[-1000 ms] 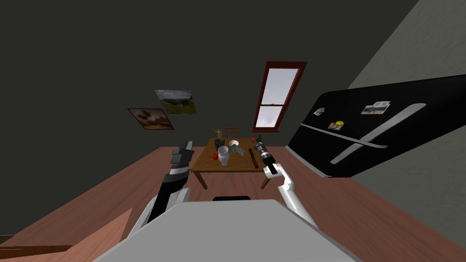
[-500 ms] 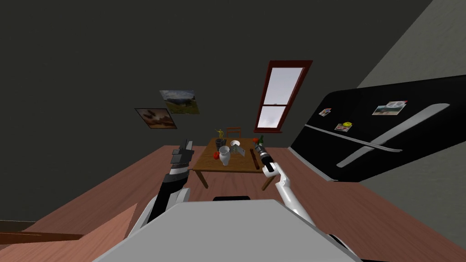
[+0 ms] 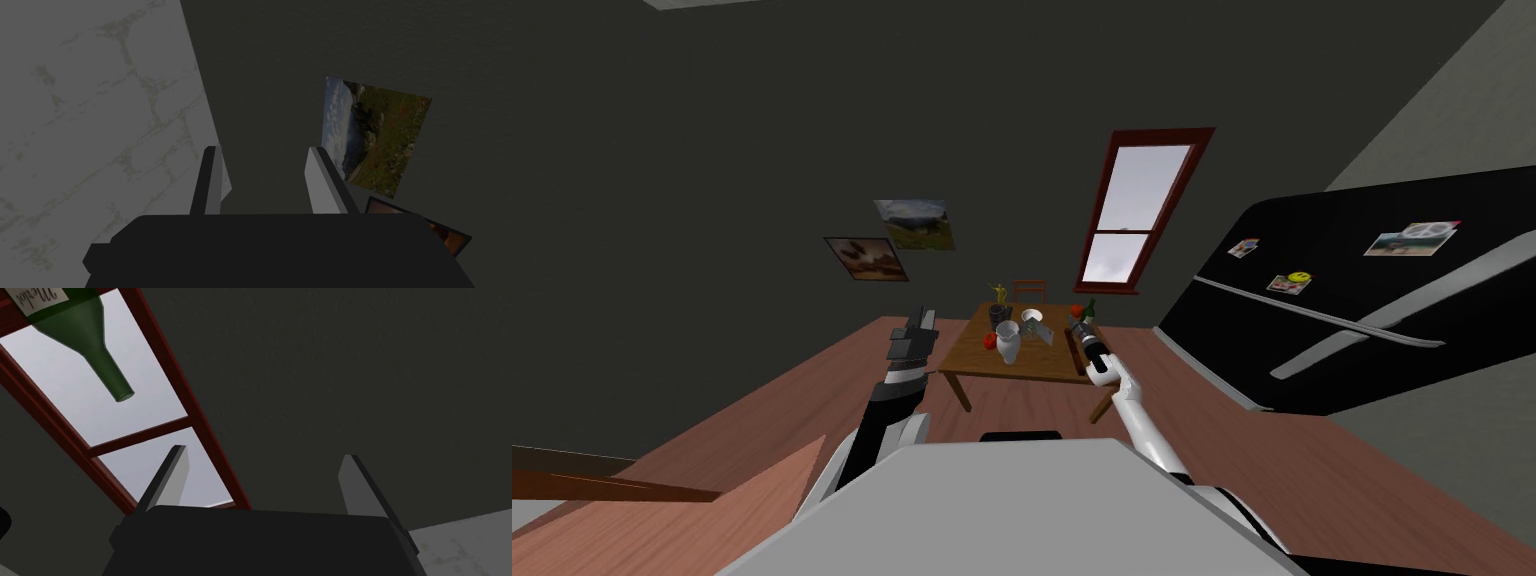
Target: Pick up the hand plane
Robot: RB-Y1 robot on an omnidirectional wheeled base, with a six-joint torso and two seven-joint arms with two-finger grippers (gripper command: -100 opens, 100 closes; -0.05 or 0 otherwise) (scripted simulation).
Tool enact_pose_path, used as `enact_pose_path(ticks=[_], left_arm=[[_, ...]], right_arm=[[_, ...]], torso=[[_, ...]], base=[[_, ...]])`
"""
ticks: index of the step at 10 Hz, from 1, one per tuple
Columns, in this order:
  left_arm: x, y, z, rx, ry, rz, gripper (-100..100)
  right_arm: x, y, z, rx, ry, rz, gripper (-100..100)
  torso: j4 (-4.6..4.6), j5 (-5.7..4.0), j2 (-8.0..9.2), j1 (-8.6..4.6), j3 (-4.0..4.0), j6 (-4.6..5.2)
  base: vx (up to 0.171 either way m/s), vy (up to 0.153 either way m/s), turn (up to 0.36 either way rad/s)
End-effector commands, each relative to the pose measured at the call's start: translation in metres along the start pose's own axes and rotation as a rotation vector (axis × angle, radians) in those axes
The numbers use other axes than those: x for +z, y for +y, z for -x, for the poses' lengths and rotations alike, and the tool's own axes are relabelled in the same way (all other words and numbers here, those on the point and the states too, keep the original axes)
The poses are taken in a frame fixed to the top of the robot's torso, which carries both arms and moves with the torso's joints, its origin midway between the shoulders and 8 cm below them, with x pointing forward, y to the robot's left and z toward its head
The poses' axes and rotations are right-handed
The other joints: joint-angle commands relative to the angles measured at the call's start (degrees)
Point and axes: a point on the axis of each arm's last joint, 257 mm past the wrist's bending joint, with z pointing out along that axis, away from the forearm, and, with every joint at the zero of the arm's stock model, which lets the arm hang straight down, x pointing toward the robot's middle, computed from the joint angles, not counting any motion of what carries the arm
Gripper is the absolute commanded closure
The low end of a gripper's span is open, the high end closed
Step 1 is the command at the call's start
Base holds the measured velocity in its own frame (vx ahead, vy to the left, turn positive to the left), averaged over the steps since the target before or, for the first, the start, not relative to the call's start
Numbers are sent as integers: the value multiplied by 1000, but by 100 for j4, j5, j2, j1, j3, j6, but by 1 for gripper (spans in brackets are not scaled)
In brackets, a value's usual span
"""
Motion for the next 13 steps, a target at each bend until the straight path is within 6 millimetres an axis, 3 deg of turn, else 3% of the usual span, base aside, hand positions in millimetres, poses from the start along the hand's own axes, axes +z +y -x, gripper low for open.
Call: enact_pose_path(ticks=[1,9,12,13], left_arm=[[0,0,0,0,0,0,0],[0,0,0,0,0,0,0],[0,0,0,0,0,0,0],[0,0,0,0,0,0,0]], right_arm=[[0,-14,-16,-16,34,-34,-100],[10,-63,-64,-126,158,-172,-100],[2,-86,-94,-148,230,-226,-100],[2,-86,-94,-148,230,-226,-100]], torso=[[0,0,0,0,0,0],[0,0,1,0,0,2],[-1,-1,-3,-2,-1,2],[-1,-1,-2,-3,-1,4]], base=[[7,-15,44],[10,-18,53],[16,-24,42],[7,-11,-3]])
